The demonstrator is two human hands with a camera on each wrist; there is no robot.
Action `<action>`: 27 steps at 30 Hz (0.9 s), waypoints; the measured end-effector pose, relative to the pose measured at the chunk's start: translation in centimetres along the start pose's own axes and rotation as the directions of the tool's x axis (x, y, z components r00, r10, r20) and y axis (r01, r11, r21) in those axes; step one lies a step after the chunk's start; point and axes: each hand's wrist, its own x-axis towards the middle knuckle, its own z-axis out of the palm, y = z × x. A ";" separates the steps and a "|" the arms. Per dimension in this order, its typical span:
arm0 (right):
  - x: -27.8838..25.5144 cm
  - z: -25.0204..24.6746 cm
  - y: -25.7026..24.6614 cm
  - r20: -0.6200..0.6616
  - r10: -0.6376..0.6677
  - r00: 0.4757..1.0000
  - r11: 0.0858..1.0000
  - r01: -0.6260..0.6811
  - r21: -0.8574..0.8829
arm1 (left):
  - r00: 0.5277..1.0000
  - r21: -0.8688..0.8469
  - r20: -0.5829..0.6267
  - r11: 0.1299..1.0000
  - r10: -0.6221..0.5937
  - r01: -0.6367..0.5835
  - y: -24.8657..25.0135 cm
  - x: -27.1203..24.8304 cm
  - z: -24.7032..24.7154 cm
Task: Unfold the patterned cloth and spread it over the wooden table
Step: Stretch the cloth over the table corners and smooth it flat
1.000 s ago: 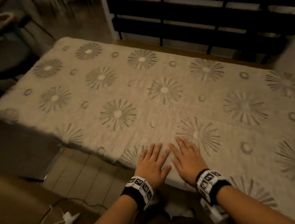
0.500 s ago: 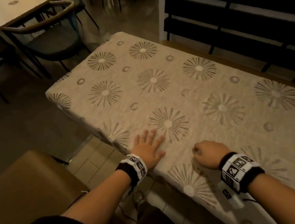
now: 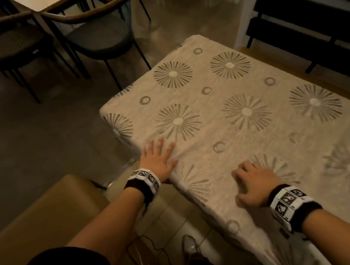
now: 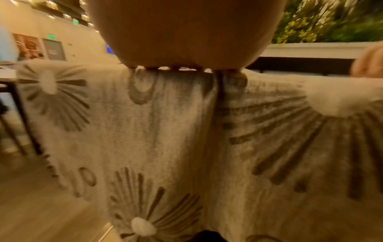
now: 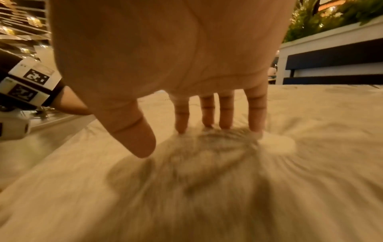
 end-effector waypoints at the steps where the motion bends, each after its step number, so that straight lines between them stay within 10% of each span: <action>1: 0.7 -0.8 -0.5 0.000 0.007 1.000 1.000 -0.007 -0.005 | 0.998 -0.014 0.020 0.998 0.062 -0.062 0.7 -0.1 0.1; 7: 5.6 -2.8 -3.7 -0.259 -0.216 0.941 0.973 0.228 0.018 | 0.970 0.038 -0.005 0.969 0.245 -0.244 3.6 -0.4 2.0; 12: 8.4 -2.9 -4.8 -0.073 -0.273 0.959 0.961 0.269 -0.064 | 0.970 -0.001 -0.021 0.970 0.244 -0.244 0.5 0.9 0.1; 20: 11.7 -8.0 -6.4 0.077 -0.255 0.964 0.952 0.264 -0.157 | 0.983 -0.103 -0.057 0.981 -0.172 0.166 -15.0 7.3 -4.8; 27: 21.5 -13.9 -14.1 -0.138 -0.292 0.947 0.956 0.283 -0.078 | 0.944 0.115 -0.019 0.938 0.331 -0.326 -17.4 9.7 -6.2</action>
